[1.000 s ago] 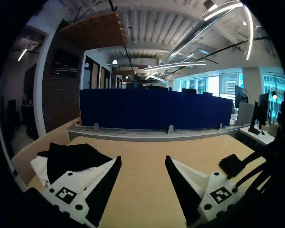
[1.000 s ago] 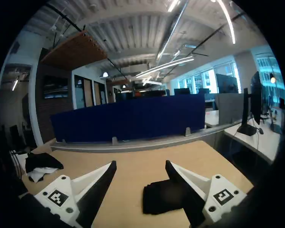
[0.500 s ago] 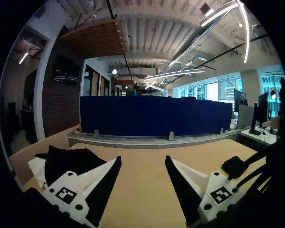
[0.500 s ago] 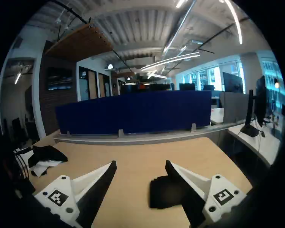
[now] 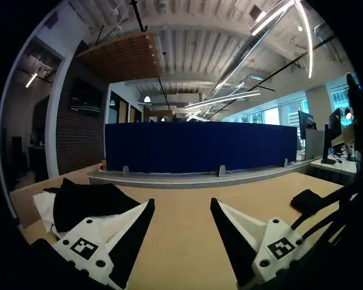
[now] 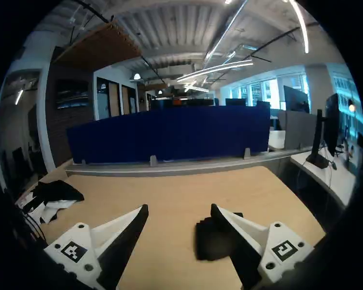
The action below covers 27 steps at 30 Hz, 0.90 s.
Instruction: Fold towel
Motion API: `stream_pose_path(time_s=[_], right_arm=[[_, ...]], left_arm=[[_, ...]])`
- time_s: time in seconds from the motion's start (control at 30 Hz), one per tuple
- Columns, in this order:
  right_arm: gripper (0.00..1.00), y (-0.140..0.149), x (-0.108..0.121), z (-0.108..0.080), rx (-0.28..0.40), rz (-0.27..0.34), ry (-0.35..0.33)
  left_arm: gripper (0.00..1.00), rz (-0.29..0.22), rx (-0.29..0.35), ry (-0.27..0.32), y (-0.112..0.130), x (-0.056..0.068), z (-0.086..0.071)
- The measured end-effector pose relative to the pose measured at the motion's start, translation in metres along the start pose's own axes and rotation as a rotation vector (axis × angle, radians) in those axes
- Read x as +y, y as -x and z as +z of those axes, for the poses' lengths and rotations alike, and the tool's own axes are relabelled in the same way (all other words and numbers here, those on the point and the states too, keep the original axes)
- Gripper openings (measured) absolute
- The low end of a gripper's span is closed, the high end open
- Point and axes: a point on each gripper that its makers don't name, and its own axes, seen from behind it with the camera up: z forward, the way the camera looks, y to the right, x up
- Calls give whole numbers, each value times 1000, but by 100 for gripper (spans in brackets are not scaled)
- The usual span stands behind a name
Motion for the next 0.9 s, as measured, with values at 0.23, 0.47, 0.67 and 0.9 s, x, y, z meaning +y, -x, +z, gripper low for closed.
stream_pose_path(time_s=[0.23,0.47,0.67,0.9], right_arm=[[100,10,-5,10,-8,-15,11],[100,29,-11,19,-24,7,1],[100,38,-15,24,-40,-2,-8],[100,38,-19,29,-40,-13,-12]], left_arm=[[85,23,15,-7,30,-11,5],[85,31,24,-12,50,-13,11],[85,53,24,-11,59,-14,15],[85,43,21,-19,67,-22,17]])
